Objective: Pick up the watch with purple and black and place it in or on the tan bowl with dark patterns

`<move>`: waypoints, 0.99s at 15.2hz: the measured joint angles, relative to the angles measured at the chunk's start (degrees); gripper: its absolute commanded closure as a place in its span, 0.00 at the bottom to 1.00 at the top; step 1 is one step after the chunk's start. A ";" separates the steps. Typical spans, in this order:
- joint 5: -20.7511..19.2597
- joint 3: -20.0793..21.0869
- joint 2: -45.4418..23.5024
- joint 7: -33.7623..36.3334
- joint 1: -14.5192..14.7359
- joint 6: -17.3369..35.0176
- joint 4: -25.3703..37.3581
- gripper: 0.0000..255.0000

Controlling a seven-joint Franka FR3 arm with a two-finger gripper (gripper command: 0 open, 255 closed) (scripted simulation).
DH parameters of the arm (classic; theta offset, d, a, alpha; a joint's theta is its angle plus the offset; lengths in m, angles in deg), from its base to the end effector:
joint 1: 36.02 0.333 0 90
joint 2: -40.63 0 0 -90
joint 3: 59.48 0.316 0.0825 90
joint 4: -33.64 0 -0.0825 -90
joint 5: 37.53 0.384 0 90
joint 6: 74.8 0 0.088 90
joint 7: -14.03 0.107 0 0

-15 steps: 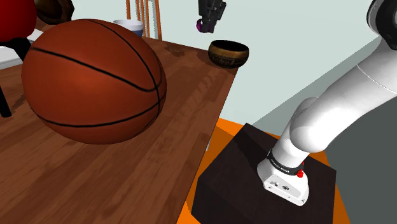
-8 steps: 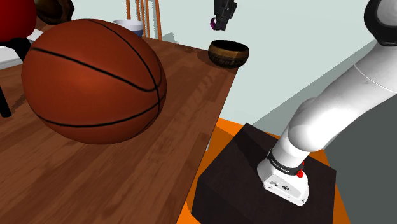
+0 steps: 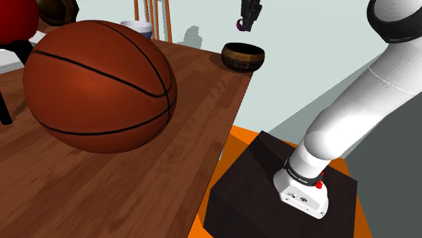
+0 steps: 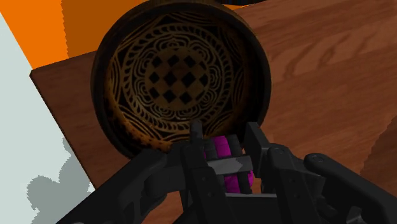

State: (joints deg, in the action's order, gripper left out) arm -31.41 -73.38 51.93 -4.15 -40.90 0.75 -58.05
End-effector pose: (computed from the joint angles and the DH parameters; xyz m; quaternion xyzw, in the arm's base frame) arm 0.4393 -0.1507 0.6888 -0.9961 -0.0091 0.0186 0.0859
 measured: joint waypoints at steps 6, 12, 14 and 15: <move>-0.44 -0.20 1.04 -0.94 -0.25 3.99 -5.11 1.00; -0.80 -0.09 2.42 -1.33 -0.35 8.67 -11.15 1.00; -0.84 -0.04 2.61 -1.31 -0.35 9.20 -11.85 1.00; -0.85 -0.03 2.67 -1.32 -0.35 9.28 -11.99 1.00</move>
State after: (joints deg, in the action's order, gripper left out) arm -32.26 -73.41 54.61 -5.47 -41.25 10.03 -70.03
